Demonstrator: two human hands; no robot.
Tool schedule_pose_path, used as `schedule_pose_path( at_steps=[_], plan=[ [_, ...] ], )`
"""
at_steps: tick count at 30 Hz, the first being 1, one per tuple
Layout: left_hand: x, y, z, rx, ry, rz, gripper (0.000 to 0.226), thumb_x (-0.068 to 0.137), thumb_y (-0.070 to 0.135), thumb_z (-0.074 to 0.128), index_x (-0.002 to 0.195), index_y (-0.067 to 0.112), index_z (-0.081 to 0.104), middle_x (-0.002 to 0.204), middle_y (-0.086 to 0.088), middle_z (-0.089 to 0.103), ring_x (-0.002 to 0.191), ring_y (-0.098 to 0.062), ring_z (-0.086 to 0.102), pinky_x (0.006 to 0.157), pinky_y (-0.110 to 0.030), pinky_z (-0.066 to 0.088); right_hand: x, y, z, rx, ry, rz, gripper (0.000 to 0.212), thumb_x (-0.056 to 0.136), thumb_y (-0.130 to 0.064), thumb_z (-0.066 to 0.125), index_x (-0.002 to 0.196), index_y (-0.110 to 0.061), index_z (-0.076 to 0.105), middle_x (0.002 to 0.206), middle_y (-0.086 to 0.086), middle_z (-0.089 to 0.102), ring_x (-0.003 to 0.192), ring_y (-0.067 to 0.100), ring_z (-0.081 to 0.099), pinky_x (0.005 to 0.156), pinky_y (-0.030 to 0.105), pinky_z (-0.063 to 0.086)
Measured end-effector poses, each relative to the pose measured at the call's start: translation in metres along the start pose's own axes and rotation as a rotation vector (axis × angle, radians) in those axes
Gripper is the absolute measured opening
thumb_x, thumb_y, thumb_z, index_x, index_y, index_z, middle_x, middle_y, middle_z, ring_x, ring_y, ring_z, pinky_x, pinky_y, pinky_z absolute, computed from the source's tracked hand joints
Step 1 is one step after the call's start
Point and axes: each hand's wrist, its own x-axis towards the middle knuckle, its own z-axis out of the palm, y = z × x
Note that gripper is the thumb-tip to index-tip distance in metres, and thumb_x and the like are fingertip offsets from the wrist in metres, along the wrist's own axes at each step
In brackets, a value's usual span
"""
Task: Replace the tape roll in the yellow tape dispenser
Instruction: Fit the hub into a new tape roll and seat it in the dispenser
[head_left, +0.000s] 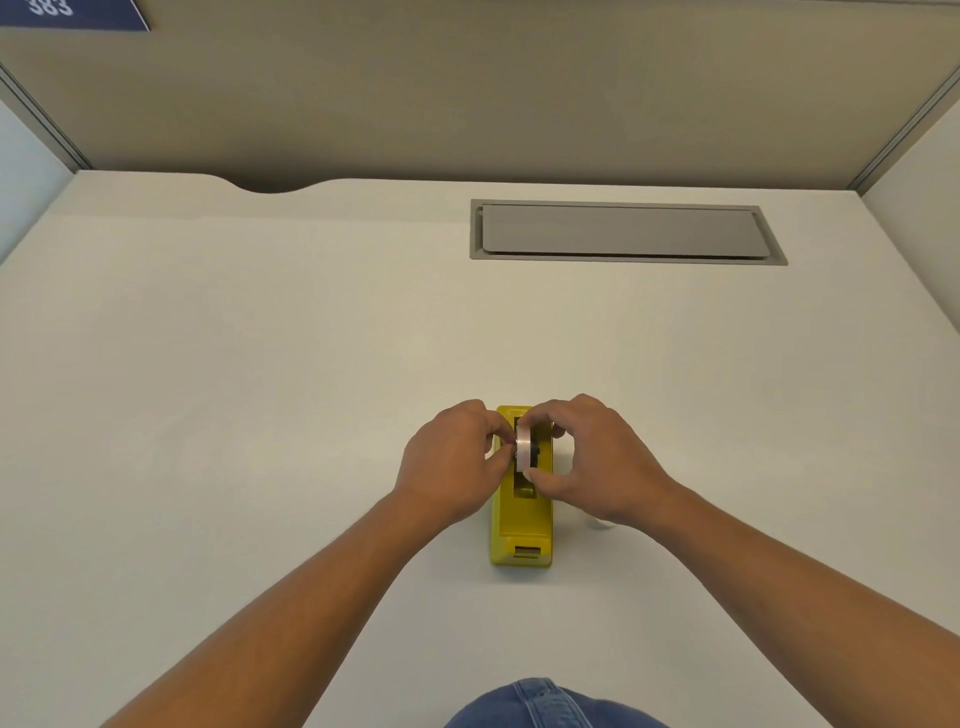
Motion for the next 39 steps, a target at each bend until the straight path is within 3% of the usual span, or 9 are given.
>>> schedule_pose_path(
  at_steps=[9, 15, 24, 29, 39],
  plan=[
    [-0.014, -0.018, 0.007, -0.19, 0.117, -0.17, 0.007, 0.085, 0.027, 0.065, 0.089, 0.033, 0.064, 0.078, 0.01, 0.056, 0.069, -0.008, 0.053, 0.06, -0.025, 0.044, -0.001, 0.0, -0.002, -0.002, -0.019, 0.021, 0.045, 0.067, -0.043, 0.076, 0.108, -0.042, 0.057, 0.089, -0.029, 0.05, 0.093, 0.004, 0.051, 0.076, 0.023, 0.044],
    [-0.031, -0.031, 0.024, -0.234, 0.067, -0.246, 0.01, 0.085, 0.026, 0.066, 0.091, 0.034, 0.063, 0.083, 0.012, 0.058, 0.074, -0.005, 0.054, 0.064, -0.025, 0.045, -0.003, 0.0, -0.003, 0.006, -0.024, 0.037, 0.046, 0.068, -0.041, 0.078, 0.109, -0.043, 0.057, 0.092, -0.021, 0.054, 0.093, 0.004, 0.052, 0.077, 0.024, 0.045],
    [-0.042, -0.042, 0.041, -0.149, 0.016, -0.262, 0.004, 0.086, 0.032, 0.063, 0.088, 0.033, 0.059, 0.08, 0.014, 0.057, 0.072, -0.005, 0.055, 0.058, -0.019, 0.041, -0.005, -0.001, -0.005, 0.007, -0.042, 0.065, 0.045, 0.068, -0.043, 0.076, 0.109, -0.044, 0.057, 0.098, -0.009, 0.058, 0.094, 0.008, 0.054, 0.08, 0.03, 0.049],
    [-0.045, -0.043, 0.045, 0.001, 0.03, -0.193, 0.017, 0.088, 0.044, 0.057, 0.077, 0.034, 0.051, 0.073, 0.012, 0.052, 0.063, -0.007, 0.051, 0.05, -0.018, 0.032, -0.004, -0.002, -0.005, -0.014, -0.043, 0.066, 0.044, 0.068, -0.044, 0.075, 0.108, -0.043, 0.058, 0.098, -0.01, 0.058, 0.094, 0.008, 0.054, 0.08, 0.03, 0.049],
    [-0.05, -0.044, 0.048, 0.006, 0.06, -0.15, 0.017, 0.089, 0.042, 0.057, 0.076, 0.035, 0.048, 0.072, 0.013, 0.052, 0.063, -0.007, 0.05, 0.052, -0.022, 0.036, -0.001, -0.006, -0.004, -0.089, -0.045, 0.015, 0.044, 0.069, -0.045, 0.074, 0.11, -0.036, 0.062, 0.106, -0.013, 0.064, 0.096, 0.009, 0.05, 0.085, 0.032, 0.048]
  ],
)
